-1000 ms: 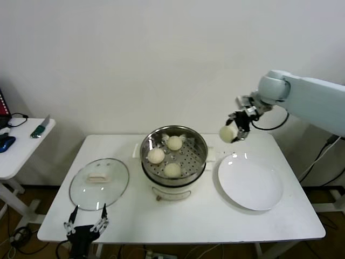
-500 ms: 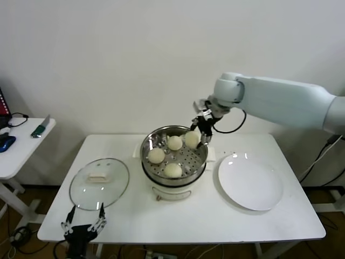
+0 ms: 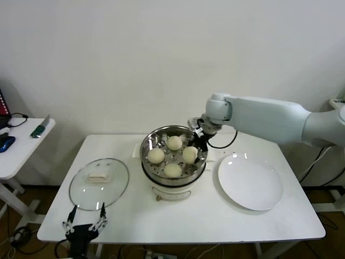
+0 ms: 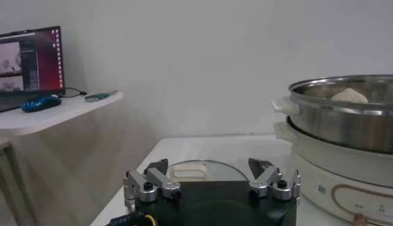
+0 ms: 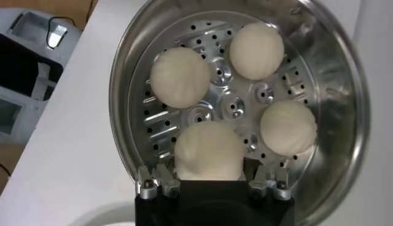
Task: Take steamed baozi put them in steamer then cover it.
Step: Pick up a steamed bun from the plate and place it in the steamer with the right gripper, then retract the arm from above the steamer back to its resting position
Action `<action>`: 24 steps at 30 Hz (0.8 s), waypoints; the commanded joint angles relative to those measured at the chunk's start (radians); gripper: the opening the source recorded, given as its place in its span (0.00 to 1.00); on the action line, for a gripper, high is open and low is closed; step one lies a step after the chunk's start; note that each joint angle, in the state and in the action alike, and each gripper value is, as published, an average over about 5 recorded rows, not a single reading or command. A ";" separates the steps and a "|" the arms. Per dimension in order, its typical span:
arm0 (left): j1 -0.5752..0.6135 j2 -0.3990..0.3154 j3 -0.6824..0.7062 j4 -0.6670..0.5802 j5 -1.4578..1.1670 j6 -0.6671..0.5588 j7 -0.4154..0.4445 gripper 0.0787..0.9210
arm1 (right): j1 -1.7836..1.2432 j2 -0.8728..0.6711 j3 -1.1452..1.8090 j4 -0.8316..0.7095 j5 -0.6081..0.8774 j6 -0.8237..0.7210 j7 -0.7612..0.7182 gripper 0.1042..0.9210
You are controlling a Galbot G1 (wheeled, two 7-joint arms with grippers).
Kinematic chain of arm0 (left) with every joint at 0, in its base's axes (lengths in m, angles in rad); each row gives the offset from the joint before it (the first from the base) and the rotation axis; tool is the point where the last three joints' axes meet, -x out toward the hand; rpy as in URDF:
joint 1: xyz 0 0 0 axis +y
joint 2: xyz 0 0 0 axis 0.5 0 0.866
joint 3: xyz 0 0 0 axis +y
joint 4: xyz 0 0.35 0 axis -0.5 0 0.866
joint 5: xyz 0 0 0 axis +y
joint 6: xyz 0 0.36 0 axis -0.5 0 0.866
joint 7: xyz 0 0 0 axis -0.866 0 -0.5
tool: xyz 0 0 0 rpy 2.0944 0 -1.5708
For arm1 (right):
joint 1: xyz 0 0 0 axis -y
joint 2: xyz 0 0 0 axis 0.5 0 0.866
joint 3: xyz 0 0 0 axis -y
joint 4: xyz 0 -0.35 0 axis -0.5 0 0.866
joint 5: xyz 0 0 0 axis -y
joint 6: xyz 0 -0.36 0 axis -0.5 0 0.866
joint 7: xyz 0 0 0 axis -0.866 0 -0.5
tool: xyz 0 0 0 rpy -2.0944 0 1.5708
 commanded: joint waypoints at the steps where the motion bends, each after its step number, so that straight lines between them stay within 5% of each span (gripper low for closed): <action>1: 0.001 -0.004 0.001 0.000 0.002 0.000 0.000 0.88 | -0.056 0.018 0.009 -0.043 -0.021 -0.004 0.005 0.74; 8: 0.003 -0.005 -0.002 -0.004 0.002 0.000 0.000 0.88 | -0.057 0.020 0.015 -0.065 -0.029 0.001 0.012 0.75; 16: 0.004 -0.008 0.000 -0.008 0.003 0.001 0.000 0.88 | -0.046 0.019 0.029 -0.074 0.002 0.008 0.007 0.87; 24: 0.006 -0.007 0.000 -0.016 0.004 0.004 0.001 0.88 | 0.042 -0.031 0.072 -0.047 0.133 0.014 -0.021 0.88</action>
